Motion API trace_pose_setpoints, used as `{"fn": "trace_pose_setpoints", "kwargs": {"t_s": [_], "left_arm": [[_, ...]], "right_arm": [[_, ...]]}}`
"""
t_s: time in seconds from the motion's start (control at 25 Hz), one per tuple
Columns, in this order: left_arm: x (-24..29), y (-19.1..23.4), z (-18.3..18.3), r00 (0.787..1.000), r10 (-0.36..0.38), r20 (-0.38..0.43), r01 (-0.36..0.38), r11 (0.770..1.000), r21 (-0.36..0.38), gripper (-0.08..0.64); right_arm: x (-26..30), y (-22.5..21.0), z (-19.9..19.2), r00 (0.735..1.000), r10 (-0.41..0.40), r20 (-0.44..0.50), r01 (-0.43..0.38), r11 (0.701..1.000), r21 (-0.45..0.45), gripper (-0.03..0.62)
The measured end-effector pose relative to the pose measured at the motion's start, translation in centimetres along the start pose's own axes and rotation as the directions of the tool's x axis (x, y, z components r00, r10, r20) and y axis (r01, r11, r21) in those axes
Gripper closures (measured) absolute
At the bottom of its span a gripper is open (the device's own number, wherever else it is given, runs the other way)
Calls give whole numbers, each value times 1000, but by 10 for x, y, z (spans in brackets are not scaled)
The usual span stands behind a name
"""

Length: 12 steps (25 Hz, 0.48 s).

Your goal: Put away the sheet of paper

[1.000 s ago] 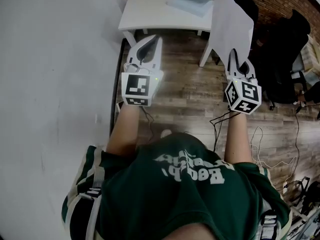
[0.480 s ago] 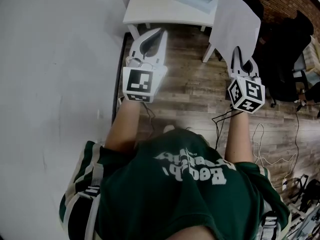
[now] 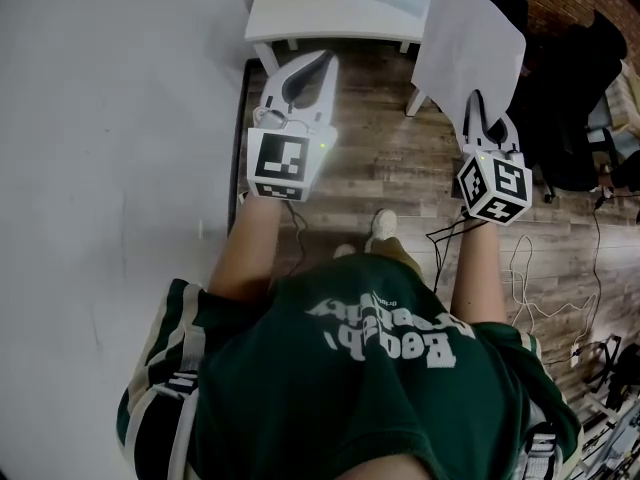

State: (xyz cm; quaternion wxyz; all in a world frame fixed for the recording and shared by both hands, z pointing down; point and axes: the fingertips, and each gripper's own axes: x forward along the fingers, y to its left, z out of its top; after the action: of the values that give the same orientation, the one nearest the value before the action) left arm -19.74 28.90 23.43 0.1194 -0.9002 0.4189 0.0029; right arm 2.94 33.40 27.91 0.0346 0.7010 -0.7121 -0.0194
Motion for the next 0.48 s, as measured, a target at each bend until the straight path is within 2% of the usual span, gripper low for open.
{"fn": "trace_pose_setpoints", "kwargs": {"t_s": [0.24, 0.48], "left_arm": [[1, 0, 7, 1000, 2, 22, -2, 1000, 5, 558], [9, 4, -11, 1000, 12, 0, -12, 1000, -11, 558]], "right_arm": [[4, 1, 8, 1000, 9, 21, -9, 1000, -10, 597], [17, 5, 9, 999, 31, 41, -30, 999, -15, 598]]}}
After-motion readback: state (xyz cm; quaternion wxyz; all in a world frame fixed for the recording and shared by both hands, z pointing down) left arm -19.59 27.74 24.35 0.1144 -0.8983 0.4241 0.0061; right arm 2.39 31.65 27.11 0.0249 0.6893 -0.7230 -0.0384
